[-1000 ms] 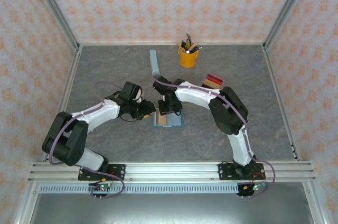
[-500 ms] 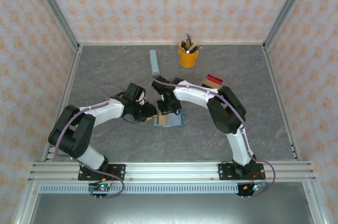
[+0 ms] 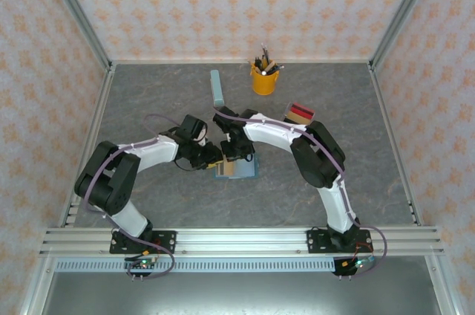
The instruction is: Take the credit cards out of the card holder
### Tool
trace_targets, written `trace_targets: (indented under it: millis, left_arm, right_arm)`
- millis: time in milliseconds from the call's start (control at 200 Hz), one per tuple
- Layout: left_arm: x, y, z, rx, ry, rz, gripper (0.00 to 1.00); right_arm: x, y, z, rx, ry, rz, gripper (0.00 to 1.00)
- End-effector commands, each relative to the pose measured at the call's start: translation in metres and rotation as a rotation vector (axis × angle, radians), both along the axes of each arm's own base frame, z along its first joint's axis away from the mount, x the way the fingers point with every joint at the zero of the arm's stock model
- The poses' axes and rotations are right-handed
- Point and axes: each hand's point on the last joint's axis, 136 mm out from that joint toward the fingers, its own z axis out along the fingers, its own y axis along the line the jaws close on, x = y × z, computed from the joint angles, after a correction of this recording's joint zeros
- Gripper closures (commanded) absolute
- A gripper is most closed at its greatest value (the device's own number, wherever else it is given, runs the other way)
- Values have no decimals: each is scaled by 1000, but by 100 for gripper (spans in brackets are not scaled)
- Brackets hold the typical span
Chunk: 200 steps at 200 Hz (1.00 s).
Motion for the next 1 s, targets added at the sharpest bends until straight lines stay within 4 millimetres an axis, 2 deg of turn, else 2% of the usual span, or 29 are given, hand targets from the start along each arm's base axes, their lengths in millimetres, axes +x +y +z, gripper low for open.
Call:
trace_targets:
  millis: [0, 395, 721, 996]
  left_arm:
    - [3, 4, -3, 57, -20, -22, 72]
    - [4, 3, -5, 72, -38, -64, 72]
    - [-7, 1, -14, 109, -1, -134, 72]
    - [-7, -4, -7, 94, -8, -183, 74]
  right_arm:
    - [-8, -15, -19, -76, 49, -8, 83]
    - [-10, -16, -20, -70, 57, -12, 83]
    - [-11, -16, -20, -62, 64, -14, 84]
    - [-13, -16, -22, -40, 78, -28, 86]
